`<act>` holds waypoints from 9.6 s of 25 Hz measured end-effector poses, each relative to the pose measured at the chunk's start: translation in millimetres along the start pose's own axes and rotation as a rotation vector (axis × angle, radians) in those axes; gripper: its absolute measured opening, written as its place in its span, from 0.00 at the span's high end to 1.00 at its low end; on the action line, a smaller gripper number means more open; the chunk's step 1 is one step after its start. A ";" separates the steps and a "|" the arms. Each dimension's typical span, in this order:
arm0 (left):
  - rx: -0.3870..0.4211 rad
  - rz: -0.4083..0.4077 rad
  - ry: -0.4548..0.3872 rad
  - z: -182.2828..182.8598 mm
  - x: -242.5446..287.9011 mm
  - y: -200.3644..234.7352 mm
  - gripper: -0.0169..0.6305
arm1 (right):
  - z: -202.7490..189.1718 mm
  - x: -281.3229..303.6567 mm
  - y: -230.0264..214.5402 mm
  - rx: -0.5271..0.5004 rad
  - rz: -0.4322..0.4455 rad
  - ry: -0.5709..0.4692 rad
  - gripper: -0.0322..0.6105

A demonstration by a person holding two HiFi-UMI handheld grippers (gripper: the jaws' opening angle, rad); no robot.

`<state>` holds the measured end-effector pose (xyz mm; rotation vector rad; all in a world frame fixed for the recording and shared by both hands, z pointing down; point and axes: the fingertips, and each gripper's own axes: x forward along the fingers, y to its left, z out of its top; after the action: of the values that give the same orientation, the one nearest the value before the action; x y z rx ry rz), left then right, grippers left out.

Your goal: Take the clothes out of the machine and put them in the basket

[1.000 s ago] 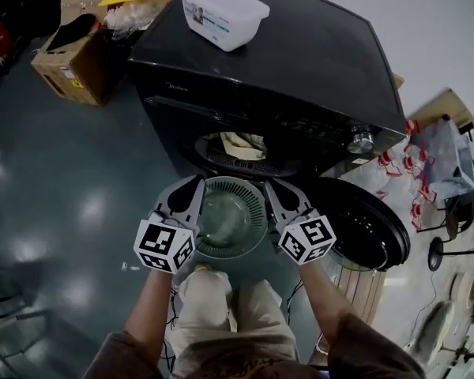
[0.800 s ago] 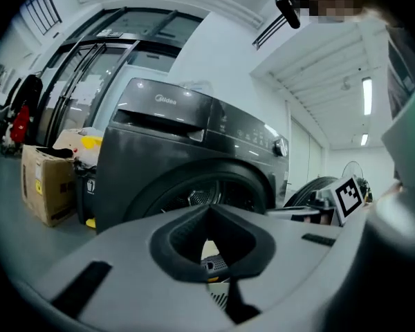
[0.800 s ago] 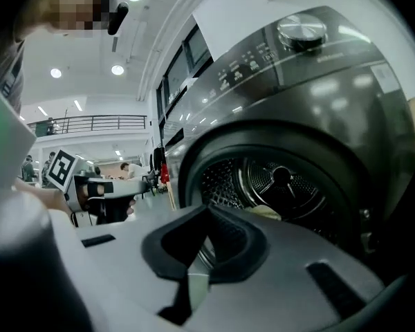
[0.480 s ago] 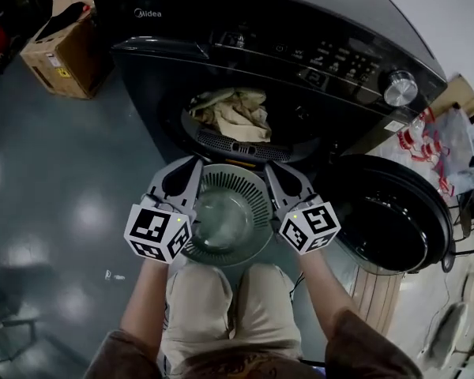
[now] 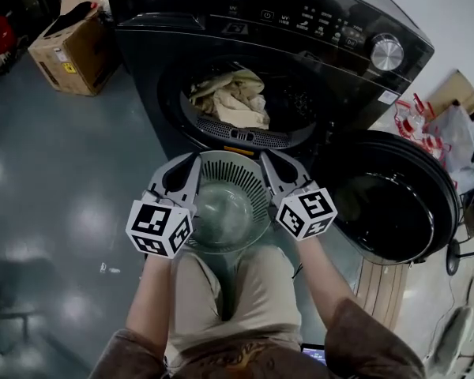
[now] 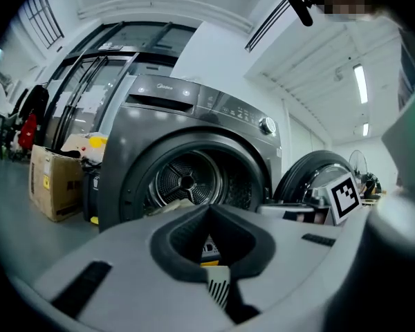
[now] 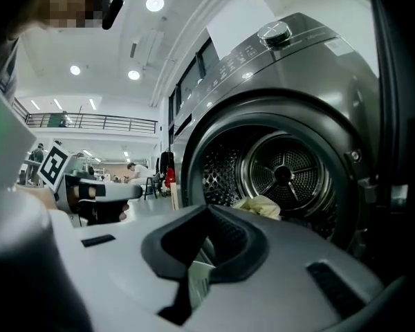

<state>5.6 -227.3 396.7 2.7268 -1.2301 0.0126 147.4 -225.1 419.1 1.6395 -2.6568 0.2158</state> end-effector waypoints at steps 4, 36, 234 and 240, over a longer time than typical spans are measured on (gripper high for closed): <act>0.012 0.025 0.000 -4.4 -8.3 -2.6 0.97 | 0.1 -2.4 3.7 -0.009 0.016 -0.009 0.95; -0.005 0.027 0.028 -24.4 -9.1 -7.2 0.97 | -75.8 136.9 -87.8 0.019 -0.087 0.224 0.20; -0.060 0.033 0.099 -43.5 -3.2 -33.4 0.97 | -91.0 -7.2 16.7 -0.087 0.016 0.374 0.50; -0.042 0.009 0.114 -48.7 4.0 -38.2 0.97 | -91.3 39.8 -24.8 -0.067 -0.051 0.365 0.48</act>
<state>39.4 -198.6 440.1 2.6448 -1.1974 0.1400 145.8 -260.1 515.6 1.4804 -2.3237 0.3799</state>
